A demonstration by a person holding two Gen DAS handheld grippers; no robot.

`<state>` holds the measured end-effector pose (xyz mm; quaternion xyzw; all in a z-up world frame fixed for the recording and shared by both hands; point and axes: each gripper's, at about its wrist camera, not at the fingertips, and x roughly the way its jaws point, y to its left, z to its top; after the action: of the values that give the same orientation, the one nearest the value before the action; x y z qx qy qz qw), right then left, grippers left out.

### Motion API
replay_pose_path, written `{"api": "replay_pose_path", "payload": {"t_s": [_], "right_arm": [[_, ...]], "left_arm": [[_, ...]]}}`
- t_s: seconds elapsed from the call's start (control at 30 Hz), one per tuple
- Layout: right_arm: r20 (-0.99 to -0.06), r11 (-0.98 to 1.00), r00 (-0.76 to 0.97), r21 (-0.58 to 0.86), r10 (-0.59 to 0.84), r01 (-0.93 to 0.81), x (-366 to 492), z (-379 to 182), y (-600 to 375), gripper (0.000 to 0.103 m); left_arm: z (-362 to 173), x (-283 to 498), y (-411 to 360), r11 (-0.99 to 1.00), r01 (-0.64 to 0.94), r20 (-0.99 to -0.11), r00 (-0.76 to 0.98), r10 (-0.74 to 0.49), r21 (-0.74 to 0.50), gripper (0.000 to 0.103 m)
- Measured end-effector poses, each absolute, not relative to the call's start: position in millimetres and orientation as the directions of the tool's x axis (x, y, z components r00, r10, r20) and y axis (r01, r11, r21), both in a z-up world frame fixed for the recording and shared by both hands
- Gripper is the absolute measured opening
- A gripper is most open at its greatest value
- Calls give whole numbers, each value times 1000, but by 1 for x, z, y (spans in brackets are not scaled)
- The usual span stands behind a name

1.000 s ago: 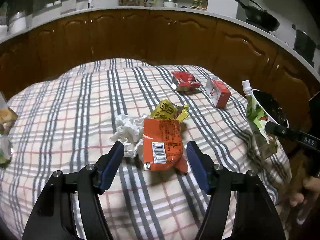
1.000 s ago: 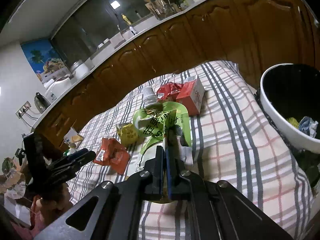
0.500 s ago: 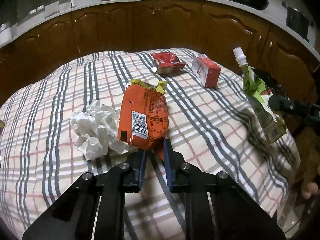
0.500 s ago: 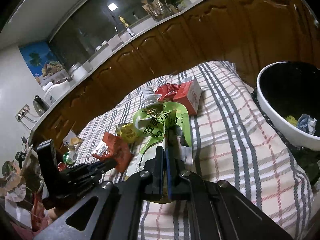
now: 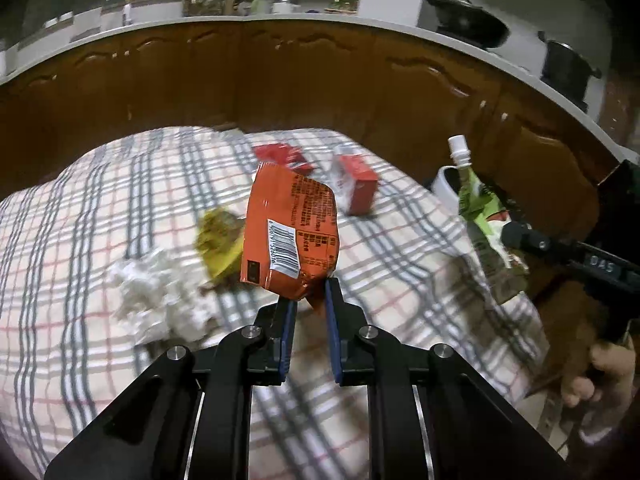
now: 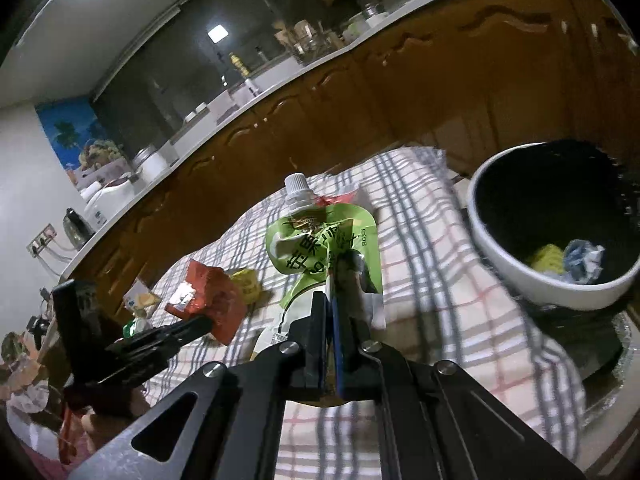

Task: Collect trash
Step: 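Carry the pouch and orange bag to the bin and open both grippers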

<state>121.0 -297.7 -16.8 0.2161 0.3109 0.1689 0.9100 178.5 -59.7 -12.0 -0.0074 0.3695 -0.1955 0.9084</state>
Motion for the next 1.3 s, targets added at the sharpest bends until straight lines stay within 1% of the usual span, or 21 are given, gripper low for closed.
{"api": "replay_pose_path", "payload": {"t_s": [0.17,0.43,0.67,0.97,1.3], "right_arm": [[-495,865,778,487,386,-120,114,-15,-325,3],[-490,881,824,473,285,-23,104,-8,-376,3],[-491,880,841,472,225,41,105,-8,-406,3],[-528,887,830,452,180,95,127,-14,-431,3],[-584,890,794,436,167,133,155,-24,-450,3]], "left_arm": [[-3,183,-93,893,416,-657,626,-419,-173,13],[15,192,-157,831,532,-630,592,-503,-163,12],[25,206,-205,783,597,-632,542,-554,-174,12],[30,234,-259,741,645,-657,478,-583,-189,12],[19,266,-310,720,668,-720,404,-564,-189,12]]}}
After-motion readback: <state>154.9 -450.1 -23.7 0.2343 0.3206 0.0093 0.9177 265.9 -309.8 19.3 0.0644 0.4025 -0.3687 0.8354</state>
